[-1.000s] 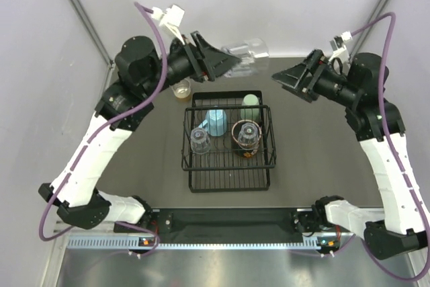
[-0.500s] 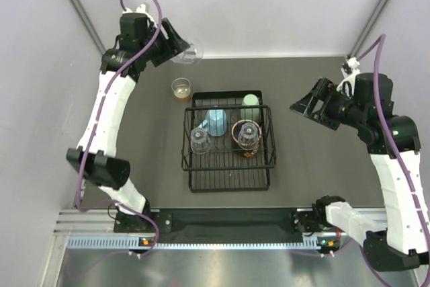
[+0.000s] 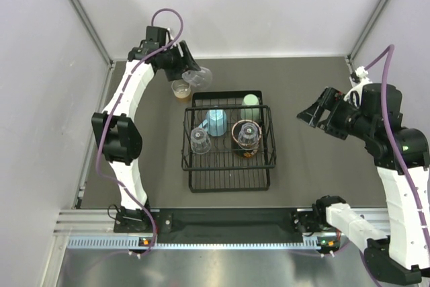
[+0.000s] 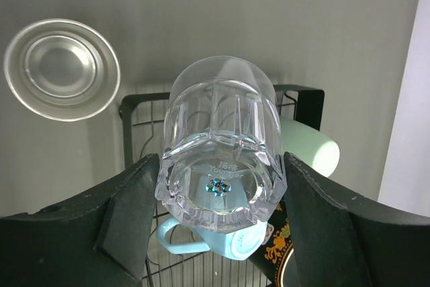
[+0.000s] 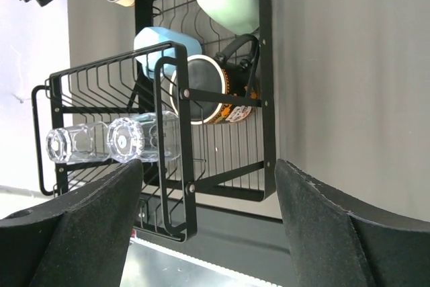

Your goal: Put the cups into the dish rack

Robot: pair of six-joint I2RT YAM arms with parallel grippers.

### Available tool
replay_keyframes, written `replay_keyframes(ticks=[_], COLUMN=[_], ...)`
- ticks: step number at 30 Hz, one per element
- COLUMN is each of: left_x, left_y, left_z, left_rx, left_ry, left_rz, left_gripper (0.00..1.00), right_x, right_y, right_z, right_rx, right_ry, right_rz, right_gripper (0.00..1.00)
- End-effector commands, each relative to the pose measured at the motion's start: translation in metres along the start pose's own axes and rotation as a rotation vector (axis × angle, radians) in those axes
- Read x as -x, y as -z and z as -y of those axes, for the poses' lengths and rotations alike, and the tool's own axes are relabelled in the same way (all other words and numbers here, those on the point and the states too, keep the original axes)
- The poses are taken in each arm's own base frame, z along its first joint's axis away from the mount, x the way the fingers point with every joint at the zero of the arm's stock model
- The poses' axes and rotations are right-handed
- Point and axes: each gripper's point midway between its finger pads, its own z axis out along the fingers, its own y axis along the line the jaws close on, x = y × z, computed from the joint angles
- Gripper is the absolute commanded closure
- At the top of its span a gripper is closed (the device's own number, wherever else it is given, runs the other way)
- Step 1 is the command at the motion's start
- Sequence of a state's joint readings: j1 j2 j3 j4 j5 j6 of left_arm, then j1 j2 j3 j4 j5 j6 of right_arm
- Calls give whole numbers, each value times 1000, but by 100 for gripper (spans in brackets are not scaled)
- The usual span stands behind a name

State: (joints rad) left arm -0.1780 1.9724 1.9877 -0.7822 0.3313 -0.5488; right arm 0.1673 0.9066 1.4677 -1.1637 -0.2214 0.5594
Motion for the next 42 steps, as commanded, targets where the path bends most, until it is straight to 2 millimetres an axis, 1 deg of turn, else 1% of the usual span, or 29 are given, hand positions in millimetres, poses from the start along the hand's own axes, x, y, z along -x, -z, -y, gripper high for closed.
replay_keyframes(ticks=[1, 2, 3, 5, 6, 9, 19, 23, 27, 29, 34, 42], left_x=[7, 3, -4, -12, -20, -30, -50, -62, -71, -78, -88, -110], left_y=[10, 9, 6, 6, 2, -1, -8, -11, -3, -3, 7, 18], left_z=[22, 25, 22, 26, 23, 22, 21, 15, 21, 21, 25, 14], left_rx=[-96, -104, -100, -119, -121, -146, -204, -195, -219, -224, -242, -205], left_ry=[-50, -61, -62, -84, -81, -89, -95, -86, -100, -103, -117, -125], left_rz=[31, 23, 5, -7, -30, -67, -137, -171, -189, -206, -222, -282], left_gripper=[100, 100, 100, 100, 100, 100, 100, 100, 100, 100, 100, 100], right_x=[10, 9, 9, 9, 8, 7, 2, 0, -1, -3, -5, -4], right_y=[9, 8, 8, 7, 6, 4, 4, 4, 2, 1, -2, -5], right_z=[1, 0, 1, 0, 0, -2, -2, 0, 0, 1, 1, 0], right_rx=[-15, -14, -14, -9, -9, 5, 11, 8, 9, 10, 17, 19], right_ry=[15, 14, 10, 4, 0, -11, -16, -18, -25, -30, -36, -39], right_rz=[46, 42, 40, 37, 34, 27, 16, 15, 14, 12, -2, -5], right_gripper=[21, 21, 21, 21, 21, 21, 21, 21, 21, 21, 21, 21])
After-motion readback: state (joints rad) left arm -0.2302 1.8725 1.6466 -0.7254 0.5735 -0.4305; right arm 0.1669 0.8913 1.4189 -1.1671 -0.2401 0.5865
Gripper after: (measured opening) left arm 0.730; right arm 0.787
